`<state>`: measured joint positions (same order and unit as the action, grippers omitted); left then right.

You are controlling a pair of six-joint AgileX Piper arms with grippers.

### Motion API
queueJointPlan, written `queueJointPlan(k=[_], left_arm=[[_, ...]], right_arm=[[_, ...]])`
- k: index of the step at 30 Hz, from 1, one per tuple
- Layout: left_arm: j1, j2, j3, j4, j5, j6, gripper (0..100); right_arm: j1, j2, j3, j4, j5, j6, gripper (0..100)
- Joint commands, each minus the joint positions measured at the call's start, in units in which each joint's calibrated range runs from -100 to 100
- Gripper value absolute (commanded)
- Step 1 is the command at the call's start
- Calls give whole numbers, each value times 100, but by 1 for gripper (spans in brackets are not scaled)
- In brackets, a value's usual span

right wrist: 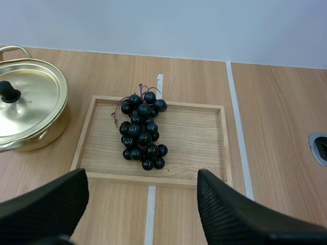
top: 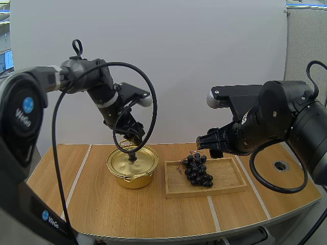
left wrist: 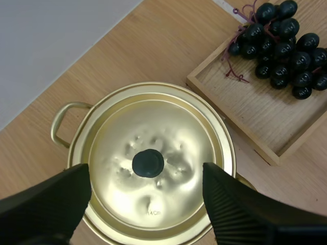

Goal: Open the pot, put the grape inside, and close it

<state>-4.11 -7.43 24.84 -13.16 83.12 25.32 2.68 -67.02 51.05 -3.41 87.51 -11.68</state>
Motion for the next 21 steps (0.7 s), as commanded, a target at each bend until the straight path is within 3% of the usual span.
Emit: queueJointPlan(k=[1, 21], left_arm=[[-27, 234, -54, 25, -165, 22, 100], [-27, 1128, -54, 169, -644, 22, 100]], right_arm=[[-18, -20, -77, -27, -101, 16, 100], [-18, -20, -77, -27, -101, 16, 100]])
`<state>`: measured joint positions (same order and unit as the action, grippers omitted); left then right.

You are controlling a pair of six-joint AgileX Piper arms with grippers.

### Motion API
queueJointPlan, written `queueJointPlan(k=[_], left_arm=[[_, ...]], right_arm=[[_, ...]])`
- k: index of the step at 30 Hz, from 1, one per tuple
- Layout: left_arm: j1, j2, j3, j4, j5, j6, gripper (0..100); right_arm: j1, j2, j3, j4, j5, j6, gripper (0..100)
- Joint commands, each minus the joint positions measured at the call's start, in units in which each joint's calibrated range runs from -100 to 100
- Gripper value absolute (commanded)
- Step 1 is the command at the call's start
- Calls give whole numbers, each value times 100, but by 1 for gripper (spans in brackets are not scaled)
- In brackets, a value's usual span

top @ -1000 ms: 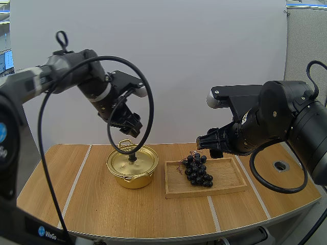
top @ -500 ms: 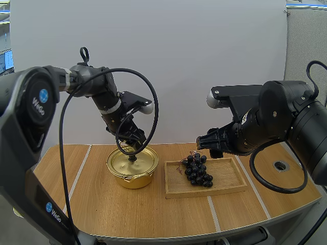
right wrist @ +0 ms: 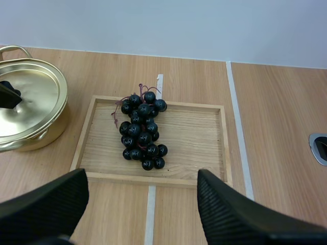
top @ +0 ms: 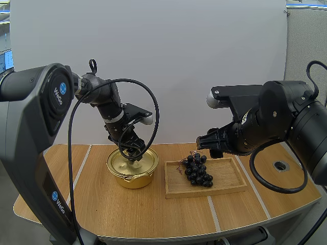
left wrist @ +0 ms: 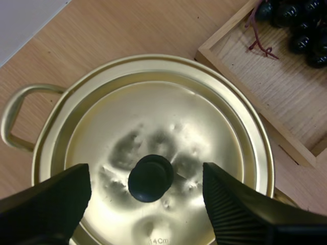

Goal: Open the pot, put the grape inside, and close it

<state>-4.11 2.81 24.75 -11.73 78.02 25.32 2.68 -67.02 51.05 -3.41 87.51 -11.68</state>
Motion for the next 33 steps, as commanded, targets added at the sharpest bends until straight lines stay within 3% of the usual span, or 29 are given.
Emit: queueJointPlan(k=[1, 11, 17, 18, 24, 33], left_arm=[[-27, 146, -45, 26, -156, 22, 100], [-27, 225, -45, 26, -156, 22, 100], [-27, 225, -45, 7, -156, 22, 4], [-27, 225, -45, 7, -156, 22, 0], [-27, 156, -45, 49, -100, 22, 0], [-27, -946, -617, 49, 266, -115, 0]], right_arm=[[-18, -20, -77, -27, -101, 16, 100], [-18, -20, -77, -27, -101, 16, 100], [-18, -20, -77, -27, -101, 16, 100], [-18, -20, -77, -27, -101, 16, 100], [-18, -20, -77, -27, -101, 16, 100], [-18, -20, -77, -27, -101, 16, 100]])
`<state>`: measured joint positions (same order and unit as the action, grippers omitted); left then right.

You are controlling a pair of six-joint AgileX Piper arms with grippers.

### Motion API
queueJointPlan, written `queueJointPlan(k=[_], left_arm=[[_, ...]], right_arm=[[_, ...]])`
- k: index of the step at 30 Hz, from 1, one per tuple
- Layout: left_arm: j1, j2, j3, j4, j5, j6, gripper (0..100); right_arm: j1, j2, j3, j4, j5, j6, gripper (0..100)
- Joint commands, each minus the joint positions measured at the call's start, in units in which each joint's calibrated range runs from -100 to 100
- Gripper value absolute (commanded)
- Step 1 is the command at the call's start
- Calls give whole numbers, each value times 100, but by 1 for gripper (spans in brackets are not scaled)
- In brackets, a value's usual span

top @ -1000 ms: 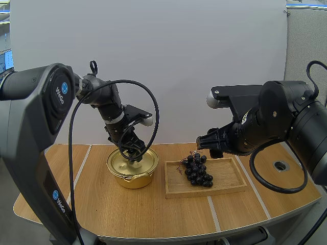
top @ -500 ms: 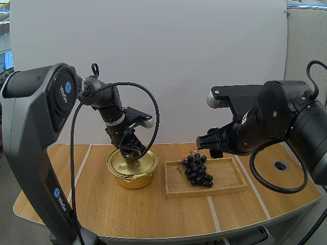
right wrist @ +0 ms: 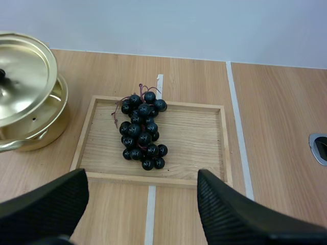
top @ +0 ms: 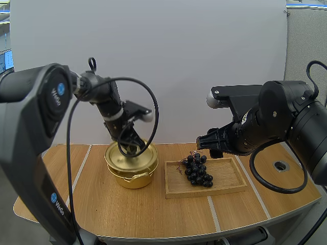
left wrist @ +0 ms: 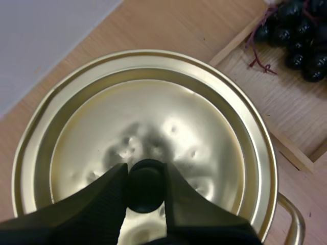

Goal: Open the pot, put the grape inside, and close it

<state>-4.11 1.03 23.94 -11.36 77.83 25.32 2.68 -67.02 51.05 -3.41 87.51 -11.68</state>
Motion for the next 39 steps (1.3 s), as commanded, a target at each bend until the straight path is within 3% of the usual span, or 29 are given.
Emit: queueJointPlan(k=[1, 12, 18, 25, 39], left_arm=[[-27, -935, -684, 11, 349, -143, 0], [-27, -2250, -3015, 364, 565, -701, 0], [-27, -2515, -4567, 901, 565, -1292, 0], [-27, -2555, -6067, 1188, 565, -1469, 0], [-27, -2580, -7567, 1352, -95, -1341, 0]], right_arm=[[-18, -20, -77, -27, -101, 16, 100], [-18, -20, -77, -27, -101, 16, 100], [-18, -20, -77, 24, -101, 16, 100], [-18, 65, -77, 173, -101, 16, 100], [-18, 1875, -77, 231, -1259, -104, 100]])
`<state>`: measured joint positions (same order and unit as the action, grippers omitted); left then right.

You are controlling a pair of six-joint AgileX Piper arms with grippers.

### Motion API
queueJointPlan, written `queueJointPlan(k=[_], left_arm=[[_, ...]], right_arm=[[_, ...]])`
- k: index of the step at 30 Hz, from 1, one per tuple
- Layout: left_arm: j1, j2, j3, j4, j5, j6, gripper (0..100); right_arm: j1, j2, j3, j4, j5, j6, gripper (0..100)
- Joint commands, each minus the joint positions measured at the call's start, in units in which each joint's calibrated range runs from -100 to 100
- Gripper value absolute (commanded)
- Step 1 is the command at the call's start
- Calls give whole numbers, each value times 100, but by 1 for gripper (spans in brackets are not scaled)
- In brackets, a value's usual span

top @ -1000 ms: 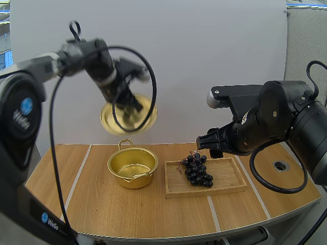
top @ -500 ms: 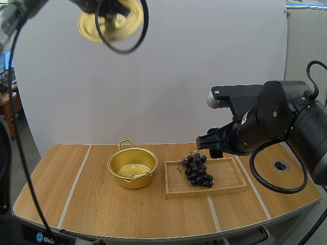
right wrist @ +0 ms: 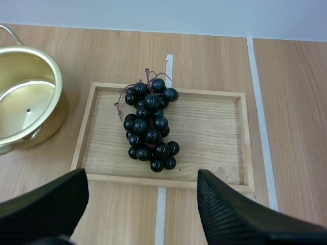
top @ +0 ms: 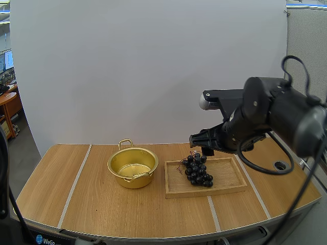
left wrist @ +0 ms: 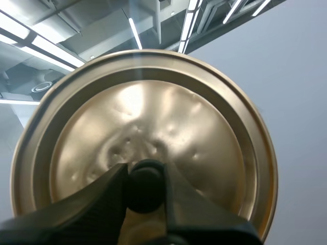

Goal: Open the pot, put the grape inside, and close it

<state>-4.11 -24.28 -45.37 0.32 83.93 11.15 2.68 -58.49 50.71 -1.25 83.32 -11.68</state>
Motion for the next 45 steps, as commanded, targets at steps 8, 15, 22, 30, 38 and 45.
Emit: queueJointPlan(k=[8, 15, 22, 30, 38, 45], left_arm=[[-27, -67, -709, 184, -1073, 89, 0], [-27, -67, -709, 184, -1073, 89, 0], [-27, -67, -709, 184, -1073, 89, 0], [-27, -67, -709, 184, -1073, 89, 0], [-27, -67, -709, 184, -1073, 89, 0], [-27, -67, -709, 184, -1073, 89, 0]], right_arm=[[-18, 2247, -401, 15, -1564, -281, 100], [-18, 3150, -1090, 125, -1547, -286, 100], [-18, 4038, -1222, 125, -1530, -347, 100], [-18, 4651, -1222, 125, -1926, -431, 100], [-18, 5266, -1222, 186, -2263, -431, 100], [-18, 5612, -1222, 186, -2586, -455, 100]])
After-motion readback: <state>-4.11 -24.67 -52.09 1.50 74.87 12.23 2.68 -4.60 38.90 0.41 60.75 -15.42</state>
